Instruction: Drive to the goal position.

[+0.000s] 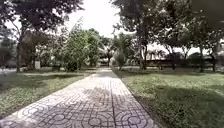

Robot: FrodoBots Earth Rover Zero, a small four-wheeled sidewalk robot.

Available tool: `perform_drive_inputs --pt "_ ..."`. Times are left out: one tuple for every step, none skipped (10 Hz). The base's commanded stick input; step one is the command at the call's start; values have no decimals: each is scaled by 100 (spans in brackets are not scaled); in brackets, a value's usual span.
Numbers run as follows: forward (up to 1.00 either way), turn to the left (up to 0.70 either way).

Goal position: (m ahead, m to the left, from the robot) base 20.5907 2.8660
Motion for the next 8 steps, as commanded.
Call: perform_drive_inputs --pt "70 0" --pt "70 0" --pt "70 0" --pt "70 0" --pt "70 0" --pt "70 0" --pt "70 0" --pt "70 0"
